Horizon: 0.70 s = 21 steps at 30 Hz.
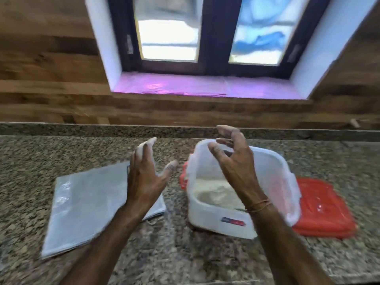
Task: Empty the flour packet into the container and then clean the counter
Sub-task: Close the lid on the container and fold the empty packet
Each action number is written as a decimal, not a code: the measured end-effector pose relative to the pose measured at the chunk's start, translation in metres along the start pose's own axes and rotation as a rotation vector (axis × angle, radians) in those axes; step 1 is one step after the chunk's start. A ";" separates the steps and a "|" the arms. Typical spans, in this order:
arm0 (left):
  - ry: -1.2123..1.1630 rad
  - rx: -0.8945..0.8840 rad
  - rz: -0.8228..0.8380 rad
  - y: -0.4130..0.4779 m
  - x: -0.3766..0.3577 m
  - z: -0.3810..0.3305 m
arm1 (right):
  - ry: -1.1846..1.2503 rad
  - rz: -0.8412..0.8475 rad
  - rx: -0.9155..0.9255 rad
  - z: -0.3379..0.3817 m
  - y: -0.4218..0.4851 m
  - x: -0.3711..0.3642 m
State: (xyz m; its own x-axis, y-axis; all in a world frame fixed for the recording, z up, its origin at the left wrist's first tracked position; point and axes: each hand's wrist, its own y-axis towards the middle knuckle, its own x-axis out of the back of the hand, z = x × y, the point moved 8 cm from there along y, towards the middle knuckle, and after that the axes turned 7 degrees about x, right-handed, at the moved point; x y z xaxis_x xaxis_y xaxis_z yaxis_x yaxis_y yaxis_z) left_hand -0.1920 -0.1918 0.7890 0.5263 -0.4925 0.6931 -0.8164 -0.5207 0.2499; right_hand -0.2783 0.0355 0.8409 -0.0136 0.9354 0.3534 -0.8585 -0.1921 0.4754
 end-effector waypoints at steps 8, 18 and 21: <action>0.039 -0.253 0.359 -0.083 -0.197 -0.205 | -0.286 -0.189 -0.385 -0.216 -0.032 0.245; 0.258 -0.070 0.490 -0.093 -0.293 -0.260 | -0.658 0.131 -0.996 -0.405 -0.115 0.342; 0.301 -0.031 0.468 -0.089 -0.299 -0.264 | -0.641 0.160 -1.053 -0.416 -0.120 0.344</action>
State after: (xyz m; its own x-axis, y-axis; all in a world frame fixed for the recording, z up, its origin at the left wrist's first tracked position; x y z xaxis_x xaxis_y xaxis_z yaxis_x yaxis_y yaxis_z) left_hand -0.3397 0.1856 0.7383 0.0188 -0.4432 0.8962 -0.9557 -0.2714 -0.1142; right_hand -0.3933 0.5036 0.5703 -0.1580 0.5529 0.8181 -0.8675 0.3180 -0.3824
